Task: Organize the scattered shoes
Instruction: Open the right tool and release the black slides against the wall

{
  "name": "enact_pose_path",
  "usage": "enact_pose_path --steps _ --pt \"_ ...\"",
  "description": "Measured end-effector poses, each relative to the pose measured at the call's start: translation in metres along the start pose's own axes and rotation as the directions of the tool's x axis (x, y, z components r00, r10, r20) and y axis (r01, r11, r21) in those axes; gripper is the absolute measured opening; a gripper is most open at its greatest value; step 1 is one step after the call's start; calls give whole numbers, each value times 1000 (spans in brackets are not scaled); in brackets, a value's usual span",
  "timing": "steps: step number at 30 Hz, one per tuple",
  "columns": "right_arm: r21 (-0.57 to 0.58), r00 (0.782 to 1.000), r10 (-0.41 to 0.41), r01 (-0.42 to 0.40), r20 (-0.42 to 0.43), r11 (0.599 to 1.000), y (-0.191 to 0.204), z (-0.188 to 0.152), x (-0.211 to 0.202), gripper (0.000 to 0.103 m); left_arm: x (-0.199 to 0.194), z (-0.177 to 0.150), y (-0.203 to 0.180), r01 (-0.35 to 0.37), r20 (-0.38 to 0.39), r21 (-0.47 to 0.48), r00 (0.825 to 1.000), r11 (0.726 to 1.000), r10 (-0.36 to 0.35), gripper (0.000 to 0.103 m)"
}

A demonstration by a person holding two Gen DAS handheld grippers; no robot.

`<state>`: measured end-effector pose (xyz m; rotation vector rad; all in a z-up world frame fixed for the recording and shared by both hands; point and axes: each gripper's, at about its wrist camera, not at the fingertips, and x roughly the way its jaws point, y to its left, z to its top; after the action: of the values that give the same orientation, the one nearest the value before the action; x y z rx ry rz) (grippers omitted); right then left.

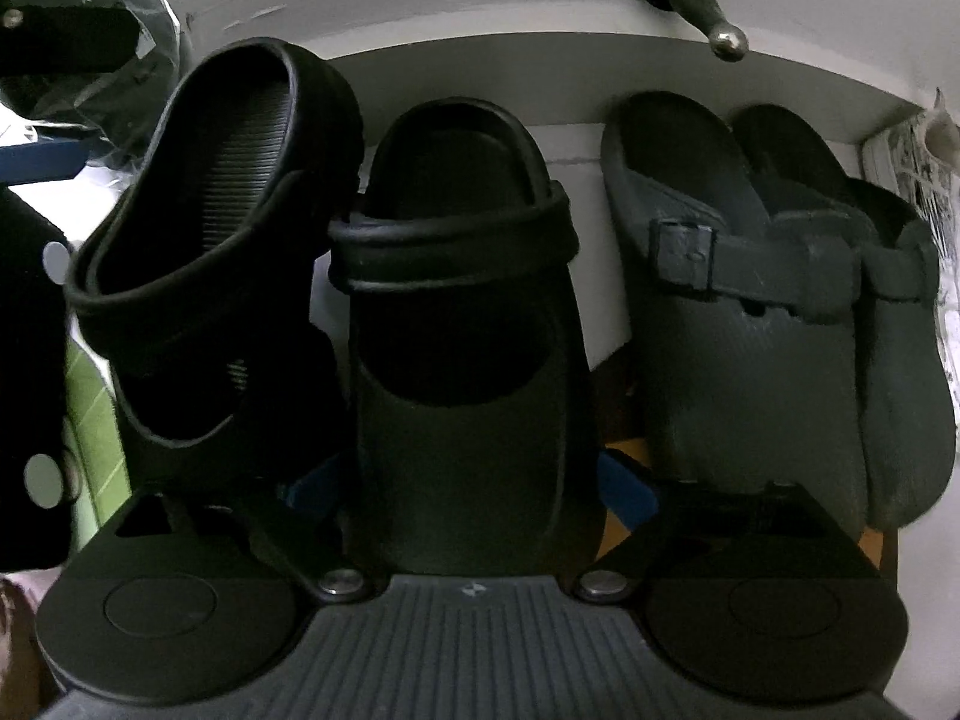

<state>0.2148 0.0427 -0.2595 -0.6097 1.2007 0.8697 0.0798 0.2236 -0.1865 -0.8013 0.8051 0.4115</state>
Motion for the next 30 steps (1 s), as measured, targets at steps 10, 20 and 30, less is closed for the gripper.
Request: enact_pose_path --steps 10,20,30 --pt "91 998 -43 38 48 995 -17 10 -6 95 2 -2 -4 8 -10 3 1000 1000 -8 102" --pt "127 994 -63 52 88 991 -23 1 -34 96 -9 1 4 28 47 -33 999 999 -26 102" --pt "108 986 80 -97 148 989 0 -18 -79 96 -14 4 4 26 82 -36 996 999 -23 102"
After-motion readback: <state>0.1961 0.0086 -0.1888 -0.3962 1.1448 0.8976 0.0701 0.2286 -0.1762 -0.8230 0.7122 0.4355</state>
